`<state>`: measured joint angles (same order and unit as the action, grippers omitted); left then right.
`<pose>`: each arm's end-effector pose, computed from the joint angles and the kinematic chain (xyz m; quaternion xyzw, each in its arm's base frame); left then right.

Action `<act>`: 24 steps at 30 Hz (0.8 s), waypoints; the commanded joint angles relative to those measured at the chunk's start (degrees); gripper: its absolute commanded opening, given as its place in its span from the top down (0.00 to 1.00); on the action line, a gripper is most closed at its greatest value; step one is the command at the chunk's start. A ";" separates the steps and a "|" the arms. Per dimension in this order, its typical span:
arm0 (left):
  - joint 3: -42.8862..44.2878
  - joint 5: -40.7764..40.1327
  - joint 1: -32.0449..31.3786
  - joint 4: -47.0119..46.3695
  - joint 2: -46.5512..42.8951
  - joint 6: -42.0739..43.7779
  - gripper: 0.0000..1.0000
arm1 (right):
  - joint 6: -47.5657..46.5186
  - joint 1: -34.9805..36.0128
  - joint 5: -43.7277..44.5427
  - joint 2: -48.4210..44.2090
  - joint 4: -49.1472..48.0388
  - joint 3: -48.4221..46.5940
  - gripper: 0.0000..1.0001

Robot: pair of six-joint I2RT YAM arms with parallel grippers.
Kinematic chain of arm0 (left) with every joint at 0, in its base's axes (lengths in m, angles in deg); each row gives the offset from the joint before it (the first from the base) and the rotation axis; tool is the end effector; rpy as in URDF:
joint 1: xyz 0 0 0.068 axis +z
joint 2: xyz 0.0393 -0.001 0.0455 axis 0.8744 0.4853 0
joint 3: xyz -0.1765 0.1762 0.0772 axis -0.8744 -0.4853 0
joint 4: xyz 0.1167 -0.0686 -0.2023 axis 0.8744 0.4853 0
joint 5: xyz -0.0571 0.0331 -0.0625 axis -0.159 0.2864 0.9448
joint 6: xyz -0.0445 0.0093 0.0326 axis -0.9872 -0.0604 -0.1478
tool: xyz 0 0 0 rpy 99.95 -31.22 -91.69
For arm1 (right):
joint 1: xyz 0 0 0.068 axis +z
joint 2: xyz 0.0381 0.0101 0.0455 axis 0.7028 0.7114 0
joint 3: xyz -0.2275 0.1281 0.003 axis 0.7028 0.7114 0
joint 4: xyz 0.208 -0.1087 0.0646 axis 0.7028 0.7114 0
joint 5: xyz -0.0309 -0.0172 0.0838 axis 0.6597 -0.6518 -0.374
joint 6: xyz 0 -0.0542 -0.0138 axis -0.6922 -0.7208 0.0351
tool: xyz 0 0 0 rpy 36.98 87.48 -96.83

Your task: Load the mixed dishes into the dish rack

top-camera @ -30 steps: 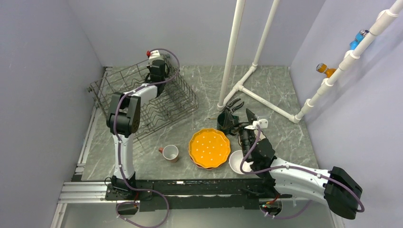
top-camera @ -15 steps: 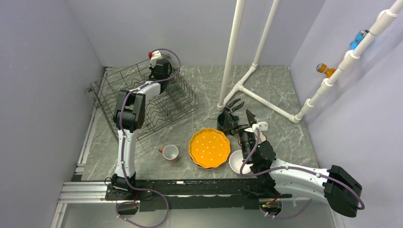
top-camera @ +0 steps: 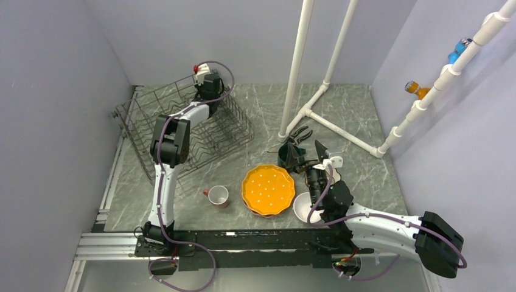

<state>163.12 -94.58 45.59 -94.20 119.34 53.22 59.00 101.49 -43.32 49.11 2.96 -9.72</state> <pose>0.5137 -0.1205 0.1776 -0.1982 0.7917 0.0412 0.5764 0.1119 0.1219 0.2574 0.0091 0.5877 0.1438 0.7962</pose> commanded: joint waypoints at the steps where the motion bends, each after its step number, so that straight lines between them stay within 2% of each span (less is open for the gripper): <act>1: 4.46 -2.35 -0.84 -1.19 -1.21 -3.02 0.94 | -0.39 0.35 0.31 -0.45 -2.72 -0.12 0.05; 4: 3.38 -2.50 -0.80 0.47 -2.18 -5.29 0.70 | -0.32 0.32 0.14 -0.49 -2.72 -0.04 0.05; 6: 1.24 -1.30 -0.86 -0.66 -3.52 -6.25 0.59 | -0.23 0.34 0.14 -0.57 -2.55 -0.18 0.05; 13: 0.13 3.49 -0.91 0.88 -5.59 -10.28 0.53 | 0.15 0.23 -0.02 -0.59 -1.54 -0.50 0.05; 19: -1.60 4.94 -0.96 1.35 -7.69 -10.46 0.57 | 0.89 -0.06 -0.35 -0.98 -0.47 -0.74 0.05; 24: -5.17 4.62 -0.97 5.13 -11.37 -11.83 0.35 | 1.21 -0.36 -0.39 -1.07 0.53 -1.03 0.05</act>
<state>160.28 -90.45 44.96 -91.05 114.62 43.47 59.24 101.49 -43.34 48.85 3.90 -9.72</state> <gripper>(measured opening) 0.592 0.952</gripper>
